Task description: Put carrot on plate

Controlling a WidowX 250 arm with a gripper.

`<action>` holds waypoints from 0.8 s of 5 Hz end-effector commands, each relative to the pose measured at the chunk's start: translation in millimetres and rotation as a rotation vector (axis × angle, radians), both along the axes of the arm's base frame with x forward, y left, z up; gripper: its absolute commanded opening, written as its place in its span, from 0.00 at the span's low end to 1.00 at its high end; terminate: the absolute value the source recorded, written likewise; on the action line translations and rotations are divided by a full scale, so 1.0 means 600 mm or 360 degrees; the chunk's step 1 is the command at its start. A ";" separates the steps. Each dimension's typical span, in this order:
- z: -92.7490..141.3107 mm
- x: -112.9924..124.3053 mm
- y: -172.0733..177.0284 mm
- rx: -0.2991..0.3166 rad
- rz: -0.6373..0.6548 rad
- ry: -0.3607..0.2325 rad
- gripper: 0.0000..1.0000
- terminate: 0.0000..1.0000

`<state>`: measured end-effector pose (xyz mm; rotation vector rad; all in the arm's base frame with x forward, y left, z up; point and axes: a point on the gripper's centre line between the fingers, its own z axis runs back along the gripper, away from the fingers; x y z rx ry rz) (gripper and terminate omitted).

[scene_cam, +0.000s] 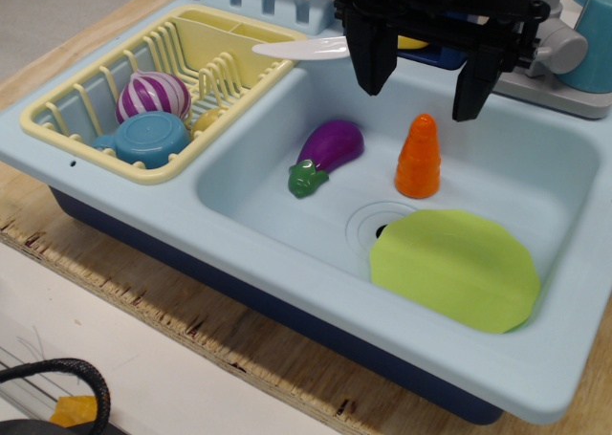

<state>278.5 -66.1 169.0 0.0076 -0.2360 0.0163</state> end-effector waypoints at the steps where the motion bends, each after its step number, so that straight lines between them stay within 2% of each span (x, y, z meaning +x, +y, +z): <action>1: 0.000 0.000 0.000 0.0000 0.0000 0.0000 1.00 0.00; 4: -0.039 0.054 0.003 -0.0022 -0.0045 -0.0100 1.00 0.00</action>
